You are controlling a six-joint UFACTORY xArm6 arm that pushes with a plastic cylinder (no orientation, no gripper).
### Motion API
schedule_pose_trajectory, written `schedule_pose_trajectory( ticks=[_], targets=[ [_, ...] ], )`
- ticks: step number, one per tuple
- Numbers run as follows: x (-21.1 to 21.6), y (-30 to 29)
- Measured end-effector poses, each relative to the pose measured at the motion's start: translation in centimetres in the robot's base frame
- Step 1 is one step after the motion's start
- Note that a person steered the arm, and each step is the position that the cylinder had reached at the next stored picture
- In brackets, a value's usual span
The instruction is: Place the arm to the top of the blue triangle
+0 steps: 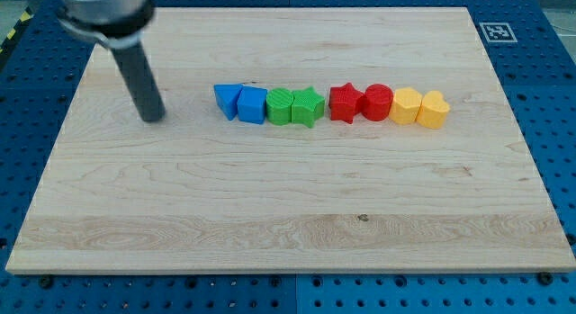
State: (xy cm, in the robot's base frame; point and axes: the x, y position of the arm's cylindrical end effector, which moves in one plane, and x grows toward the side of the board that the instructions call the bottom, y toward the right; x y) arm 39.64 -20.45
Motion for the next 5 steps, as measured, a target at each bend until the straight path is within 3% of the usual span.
schedule_pose_trajectory(
  ticks=[1, 2, 5],
  targets=[
    [-6.5, -0.9],
    [-8.4, 1.1],
    [-2.1, 5.8]
  ],
)
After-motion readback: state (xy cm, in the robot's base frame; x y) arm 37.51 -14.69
